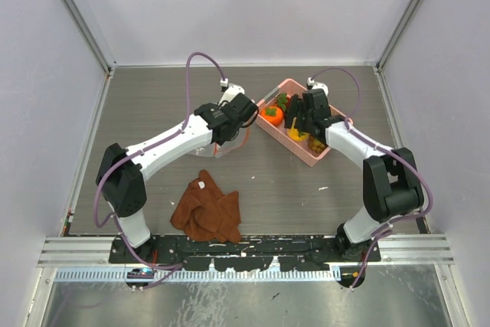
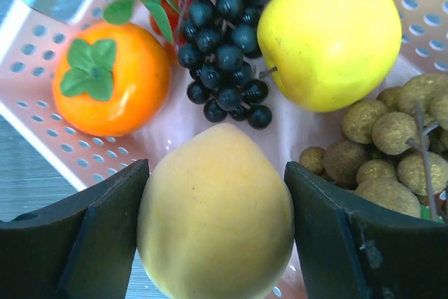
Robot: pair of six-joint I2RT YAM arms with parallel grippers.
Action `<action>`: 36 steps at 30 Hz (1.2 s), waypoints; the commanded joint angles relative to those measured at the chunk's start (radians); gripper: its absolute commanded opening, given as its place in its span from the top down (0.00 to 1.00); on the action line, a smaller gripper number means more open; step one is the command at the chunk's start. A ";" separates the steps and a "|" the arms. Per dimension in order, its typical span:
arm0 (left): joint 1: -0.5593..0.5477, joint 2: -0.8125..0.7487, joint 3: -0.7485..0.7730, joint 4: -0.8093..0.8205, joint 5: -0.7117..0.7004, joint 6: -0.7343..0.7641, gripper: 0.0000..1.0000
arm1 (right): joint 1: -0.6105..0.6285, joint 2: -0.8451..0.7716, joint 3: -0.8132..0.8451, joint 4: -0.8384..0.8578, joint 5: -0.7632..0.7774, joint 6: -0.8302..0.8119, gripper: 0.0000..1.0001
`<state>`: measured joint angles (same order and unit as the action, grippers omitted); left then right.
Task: Place the food in the zip-top bag and seal the zipper
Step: Pick up the fake fruit from the bin, then place the fake fruit in the zipper food storage bag.
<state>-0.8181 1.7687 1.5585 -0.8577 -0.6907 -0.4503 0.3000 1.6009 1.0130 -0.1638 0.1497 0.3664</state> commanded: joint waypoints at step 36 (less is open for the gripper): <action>0.004 -0.196 -0.032 0.177 0.341 -0.247 1.00 | 0.272 -0.331 -0.250 0.737 -0.250 0.107 0.45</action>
<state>-0.8181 1.6379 1.5490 -0.7746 -0.4023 -0.6579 0.5659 1.2526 0.7757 0.4191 -0.0624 0.4389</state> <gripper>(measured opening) 0.006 0.793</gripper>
